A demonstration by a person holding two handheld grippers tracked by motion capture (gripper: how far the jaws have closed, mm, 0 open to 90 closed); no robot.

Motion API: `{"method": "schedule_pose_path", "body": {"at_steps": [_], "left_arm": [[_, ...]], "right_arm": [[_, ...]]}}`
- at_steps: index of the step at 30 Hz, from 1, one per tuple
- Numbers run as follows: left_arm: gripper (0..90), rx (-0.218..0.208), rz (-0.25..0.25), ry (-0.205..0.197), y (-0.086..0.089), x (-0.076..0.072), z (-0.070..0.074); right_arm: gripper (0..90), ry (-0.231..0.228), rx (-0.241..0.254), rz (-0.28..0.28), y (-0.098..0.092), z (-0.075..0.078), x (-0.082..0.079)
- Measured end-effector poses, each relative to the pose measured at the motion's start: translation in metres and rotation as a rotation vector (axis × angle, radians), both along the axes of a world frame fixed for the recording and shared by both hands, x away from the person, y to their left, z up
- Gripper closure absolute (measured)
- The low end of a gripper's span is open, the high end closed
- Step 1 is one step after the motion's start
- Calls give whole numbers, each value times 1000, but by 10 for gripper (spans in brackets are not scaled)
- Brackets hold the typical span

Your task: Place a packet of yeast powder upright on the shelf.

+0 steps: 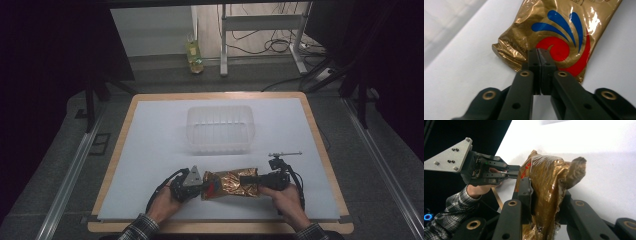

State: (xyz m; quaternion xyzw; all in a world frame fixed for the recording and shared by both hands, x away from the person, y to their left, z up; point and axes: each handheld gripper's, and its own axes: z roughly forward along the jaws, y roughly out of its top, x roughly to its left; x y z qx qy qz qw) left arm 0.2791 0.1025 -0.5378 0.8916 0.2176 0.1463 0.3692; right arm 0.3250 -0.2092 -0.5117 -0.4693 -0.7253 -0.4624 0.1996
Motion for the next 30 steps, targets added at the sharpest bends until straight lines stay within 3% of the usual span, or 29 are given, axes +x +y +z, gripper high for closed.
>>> {"method": "schedule_pose_path", "body": {"at_steps": [5, 6, 13, 30], "left_arm": [[821, -24, 22, -19, 3, -1, 3], [784, -34, 26, -23, 4, 0, 4], [660, -41, 42, -38, 8, -1, 5], [320, -66, 52, -81, 6, -4, 5]], "right_arm": [[739, -49, -21, 15, 2, 9, -4], [739, -75, -27, 23, 3, 13, -6], [743, -135, -51, 25, 2, 26, -7], [747, -220, -108, 7, -5, 55, -6]]}}
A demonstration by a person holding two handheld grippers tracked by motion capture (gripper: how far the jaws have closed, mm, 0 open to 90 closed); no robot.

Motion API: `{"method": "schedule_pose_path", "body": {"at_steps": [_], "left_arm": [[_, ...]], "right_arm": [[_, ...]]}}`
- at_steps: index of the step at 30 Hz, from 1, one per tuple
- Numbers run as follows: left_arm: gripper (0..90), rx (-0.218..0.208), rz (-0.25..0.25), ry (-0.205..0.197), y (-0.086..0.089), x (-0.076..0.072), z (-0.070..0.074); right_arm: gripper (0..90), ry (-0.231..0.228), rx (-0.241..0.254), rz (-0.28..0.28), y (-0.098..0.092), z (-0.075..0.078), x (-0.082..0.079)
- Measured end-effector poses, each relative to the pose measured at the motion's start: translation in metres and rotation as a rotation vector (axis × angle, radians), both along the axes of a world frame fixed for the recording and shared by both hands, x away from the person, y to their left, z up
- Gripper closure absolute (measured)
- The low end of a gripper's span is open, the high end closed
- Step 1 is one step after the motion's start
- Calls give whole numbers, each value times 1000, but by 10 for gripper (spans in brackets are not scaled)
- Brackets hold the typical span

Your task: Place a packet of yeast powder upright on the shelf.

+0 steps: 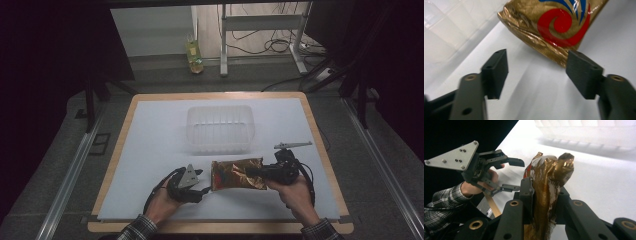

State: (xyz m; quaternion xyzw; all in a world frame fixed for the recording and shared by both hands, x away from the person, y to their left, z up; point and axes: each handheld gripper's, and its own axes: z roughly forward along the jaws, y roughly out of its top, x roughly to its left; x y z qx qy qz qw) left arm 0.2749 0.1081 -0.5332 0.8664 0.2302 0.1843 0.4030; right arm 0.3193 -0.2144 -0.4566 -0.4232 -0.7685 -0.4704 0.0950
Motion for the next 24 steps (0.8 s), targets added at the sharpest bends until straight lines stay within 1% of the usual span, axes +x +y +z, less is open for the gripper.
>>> {"method": "schedule_pose_path", "body": {"at_steps": [5, 9, 10, 16, 20, 24], "left_arm": [[230, -3, 4, -11, -1, -1, 0], [140, -1, 18, -21, -2, -1, 0], [140, 1, 20, -22, -2, -1, 0], [86, 0, 13, -28, -1, -2, 1], [54, -17, 14, -28, 0, -2, 1], [16, -7, 19, -22, 0, -1, 0]], "right_arm": [[747, -16, -21, -4, -4, 8, 2], [747, -37, -54, -4, -6, 15, 3], [747, -37, -54, -4, -6, 15, 3], [747, -55, -93, -12, -8, 23, 5], [746, -66, -101, -20, -11, 29, 7], [746, -65, -108, -29, -13, 33, 8]]}}
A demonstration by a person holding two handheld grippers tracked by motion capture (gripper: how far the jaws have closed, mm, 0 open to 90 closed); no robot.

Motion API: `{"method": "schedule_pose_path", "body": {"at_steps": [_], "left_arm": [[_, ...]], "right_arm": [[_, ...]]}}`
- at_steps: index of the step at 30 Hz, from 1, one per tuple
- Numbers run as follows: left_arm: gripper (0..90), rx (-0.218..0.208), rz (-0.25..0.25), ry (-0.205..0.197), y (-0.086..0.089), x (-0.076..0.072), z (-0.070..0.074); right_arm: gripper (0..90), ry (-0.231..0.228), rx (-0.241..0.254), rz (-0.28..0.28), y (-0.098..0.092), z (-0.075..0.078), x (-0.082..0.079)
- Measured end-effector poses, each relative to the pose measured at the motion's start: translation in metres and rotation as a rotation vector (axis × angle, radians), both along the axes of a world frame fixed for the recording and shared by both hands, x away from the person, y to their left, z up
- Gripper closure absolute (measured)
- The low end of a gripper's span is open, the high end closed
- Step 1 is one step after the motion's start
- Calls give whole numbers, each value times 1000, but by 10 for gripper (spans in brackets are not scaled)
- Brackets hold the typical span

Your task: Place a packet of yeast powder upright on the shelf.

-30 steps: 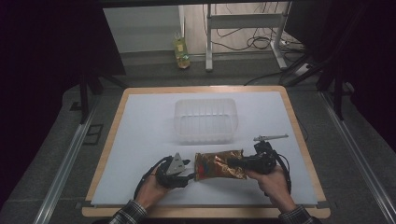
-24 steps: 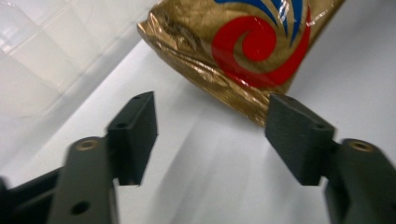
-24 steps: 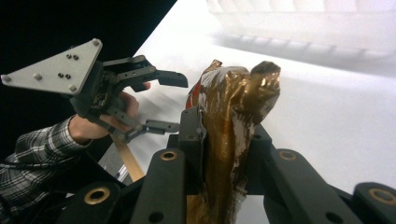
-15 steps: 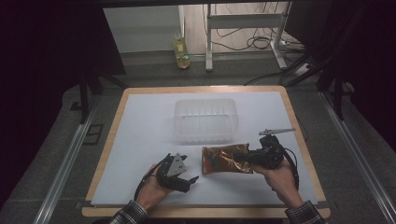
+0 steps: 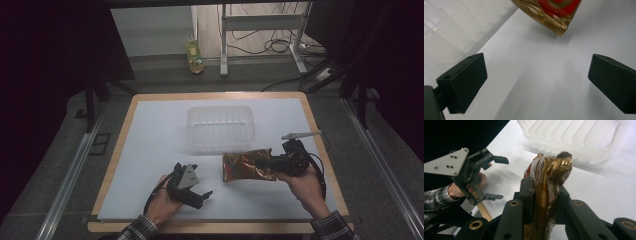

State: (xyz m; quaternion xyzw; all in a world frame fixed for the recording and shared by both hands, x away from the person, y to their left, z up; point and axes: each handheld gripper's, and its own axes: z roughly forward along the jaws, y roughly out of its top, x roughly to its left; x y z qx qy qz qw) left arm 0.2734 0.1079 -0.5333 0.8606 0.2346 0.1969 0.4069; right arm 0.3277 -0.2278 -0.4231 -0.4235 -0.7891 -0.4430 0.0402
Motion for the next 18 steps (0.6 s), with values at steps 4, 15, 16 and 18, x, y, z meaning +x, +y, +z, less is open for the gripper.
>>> {"method": "schedule_pose_path", "body": {"at_steps": [4, 15, 16, 18], "left_arm": [[14, -5, -9, -6, 0, -1, 1], [12, 3, -18, -10, 0, -1, 0], [12, 5, -19, -12, -1, -1, 0], [12, 3, -20, -14, -1, -1, 0]], "right_arm": [[746, -5, -9, -6, -3, 6, 2], [747, -1, -15, -48, -16, 23, 10], [748, -2, -16, -55, -18, 26, 12], [748, -2, -17, -60, -18, 27, 12]]}}
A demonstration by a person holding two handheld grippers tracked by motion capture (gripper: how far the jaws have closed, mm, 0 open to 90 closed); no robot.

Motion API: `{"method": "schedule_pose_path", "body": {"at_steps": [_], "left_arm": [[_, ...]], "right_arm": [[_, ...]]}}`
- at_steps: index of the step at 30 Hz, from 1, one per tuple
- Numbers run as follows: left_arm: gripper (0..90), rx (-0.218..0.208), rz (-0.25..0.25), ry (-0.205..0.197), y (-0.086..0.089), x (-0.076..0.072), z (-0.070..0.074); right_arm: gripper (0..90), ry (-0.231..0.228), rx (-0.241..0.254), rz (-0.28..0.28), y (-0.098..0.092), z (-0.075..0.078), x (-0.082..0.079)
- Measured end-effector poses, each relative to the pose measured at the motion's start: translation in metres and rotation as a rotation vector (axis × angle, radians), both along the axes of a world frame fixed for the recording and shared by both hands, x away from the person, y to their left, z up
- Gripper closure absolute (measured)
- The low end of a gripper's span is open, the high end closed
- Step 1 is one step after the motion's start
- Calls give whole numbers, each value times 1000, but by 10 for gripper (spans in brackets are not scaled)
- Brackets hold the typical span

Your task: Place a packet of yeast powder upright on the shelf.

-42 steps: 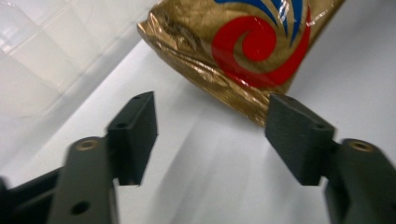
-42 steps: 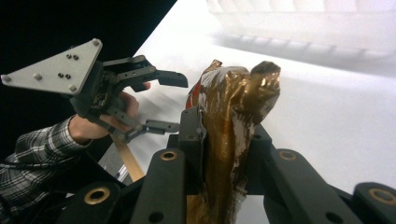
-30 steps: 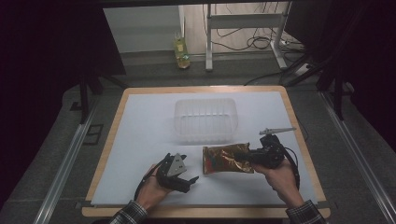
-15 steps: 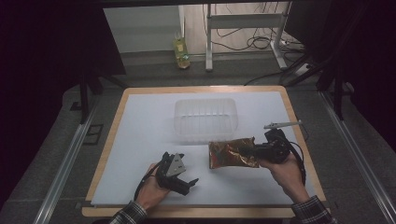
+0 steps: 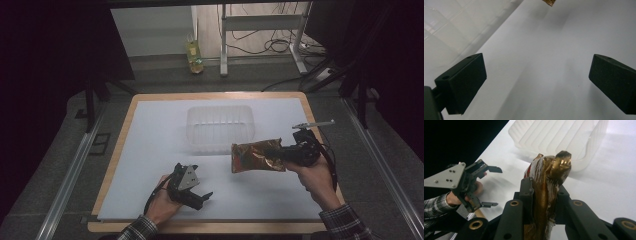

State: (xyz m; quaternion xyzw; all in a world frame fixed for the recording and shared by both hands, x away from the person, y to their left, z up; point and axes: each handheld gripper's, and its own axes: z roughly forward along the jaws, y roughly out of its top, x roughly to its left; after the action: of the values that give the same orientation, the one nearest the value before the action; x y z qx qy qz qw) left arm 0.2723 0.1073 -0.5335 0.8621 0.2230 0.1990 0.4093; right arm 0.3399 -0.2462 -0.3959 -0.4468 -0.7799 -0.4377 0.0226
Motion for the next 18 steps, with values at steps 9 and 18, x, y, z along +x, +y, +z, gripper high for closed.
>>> {"method": "schedule_pose_path", "body": {"at_steps": [9, 18], "left_arm": [[10, -12, -6, -6, 1, 0, 0], [0, -12, -26, -21, 1, -1, -1]], "right_arm": [[748, -21, -19, -30, -5, 16, 11], [748, -35, -24, -63, -10, 28, 21]]}}
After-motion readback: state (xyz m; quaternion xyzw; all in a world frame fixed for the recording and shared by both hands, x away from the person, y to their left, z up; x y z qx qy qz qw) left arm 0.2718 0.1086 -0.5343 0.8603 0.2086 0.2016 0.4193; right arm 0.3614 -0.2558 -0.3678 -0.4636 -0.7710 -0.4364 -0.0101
